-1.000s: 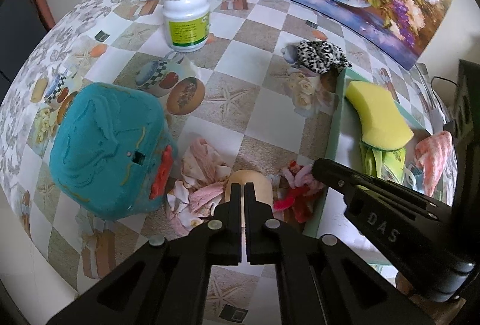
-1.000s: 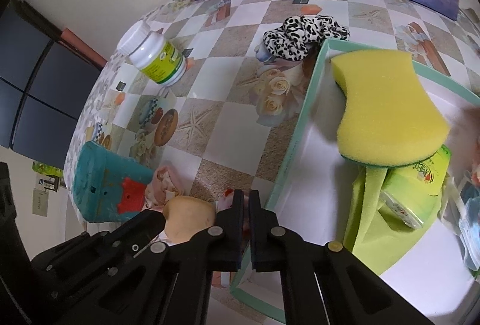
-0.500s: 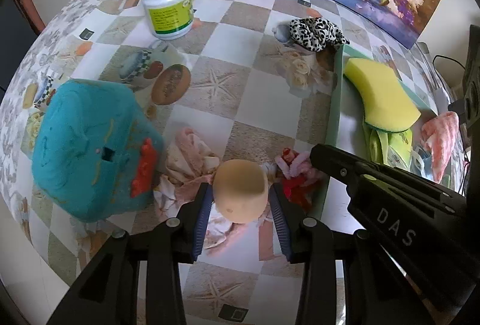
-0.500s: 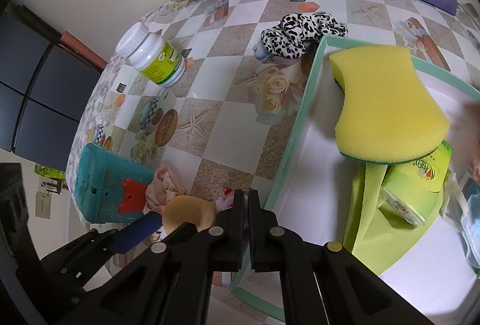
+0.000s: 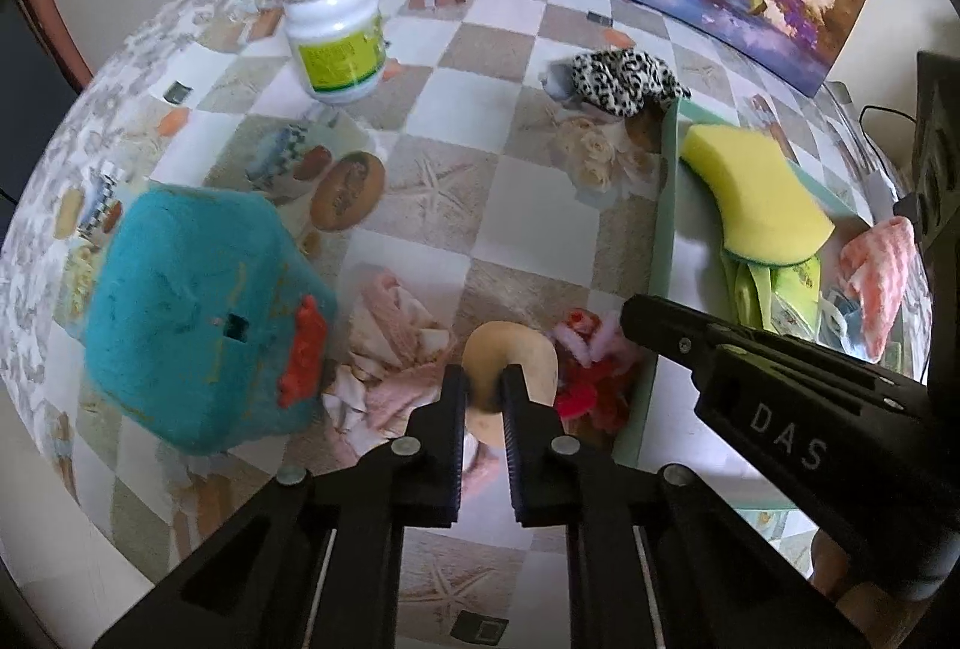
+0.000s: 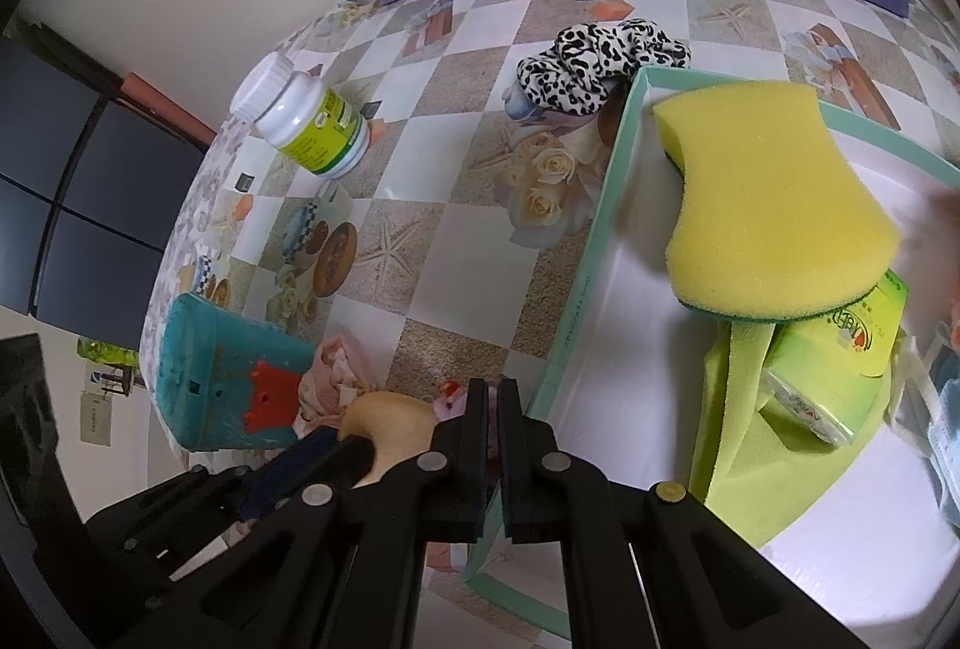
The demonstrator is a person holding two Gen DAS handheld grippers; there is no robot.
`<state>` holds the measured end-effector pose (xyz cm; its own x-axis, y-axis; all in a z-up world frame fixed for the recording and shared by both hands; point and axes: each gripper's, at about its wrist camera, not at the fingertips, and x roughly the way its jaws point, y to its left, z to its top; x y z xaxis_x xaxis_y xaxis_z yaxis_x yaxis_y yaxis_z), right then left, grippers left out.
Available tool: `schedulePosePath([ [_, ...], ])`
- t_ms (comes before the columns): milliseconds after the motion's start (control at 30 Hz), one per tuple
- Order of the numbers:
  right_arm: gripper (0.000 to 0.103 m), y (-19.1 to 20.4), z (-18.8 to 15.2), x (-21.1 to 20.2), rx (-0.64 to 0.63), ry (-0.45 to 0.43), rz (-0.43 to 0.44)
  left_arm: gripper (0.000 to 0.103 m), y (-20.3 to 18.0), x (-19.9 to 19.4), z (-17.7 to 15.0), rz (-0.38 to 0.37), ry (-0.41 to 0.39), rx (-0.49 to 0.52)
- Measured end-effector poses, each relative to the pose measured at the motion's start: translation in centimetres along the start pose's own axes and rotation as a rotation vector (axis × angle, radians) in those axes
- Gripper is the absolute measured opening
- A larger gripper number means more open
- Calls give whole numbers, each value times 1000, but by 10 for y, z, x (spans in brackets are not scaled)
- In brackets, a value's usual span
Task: Organize soft objects
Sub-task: 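Grasp the beige puff with the left tool while the right tool grasps the red-pink toy, then lift and carry the beige puff and red-pink toy over the tray with both tools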
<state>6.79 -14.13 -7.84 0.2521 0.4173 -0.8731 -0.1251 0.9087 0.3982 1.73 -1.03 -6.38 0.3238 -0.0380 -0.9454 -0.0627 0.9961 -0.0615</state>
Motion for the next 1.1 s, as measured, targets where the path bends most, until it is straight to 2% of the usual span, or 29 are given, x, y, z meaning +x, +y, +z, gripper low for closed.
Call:
schedulePosePath([
  [167, 7, 1, 0, -2, 3, 6, 0, 12, 2, -8, 2, 8, -32, -1],
  [467, 7, -2, 4, -25, 17, -55, 16, 12, 10, -40, 16, 4, -152, -22],
  [633, 8, 4, 6, -28, -10, -70, -14, 12, 22, -59, 30, -11, -227, -61],
  [667, 10, 5, 6, -27, -16, -68, -19, 12, 24, -62, 32, -13, -239, -69],
  [733, 21, 11, 5, -24, -43, -60, -31, 12, 30, -67, 36, -22, -261, -91],
  [867, 22, 23, 5, -18, -101, -56, -70, 11, 44, -74, 39, -38, -288, -130],
  [900, 26, 26, 4, -15, -113, -52, -76, 12, 47, -75, 39, -42, -291, -138],
  [1000, 48, 35, 3, -7, -153, -34, -98, 12, 55, -77, 40, -55, -298, -161],
  [1100, 49, 41, 1, 5, -183, -8, -135, 12, 63, -75, 42, -72, -295, -180],
])
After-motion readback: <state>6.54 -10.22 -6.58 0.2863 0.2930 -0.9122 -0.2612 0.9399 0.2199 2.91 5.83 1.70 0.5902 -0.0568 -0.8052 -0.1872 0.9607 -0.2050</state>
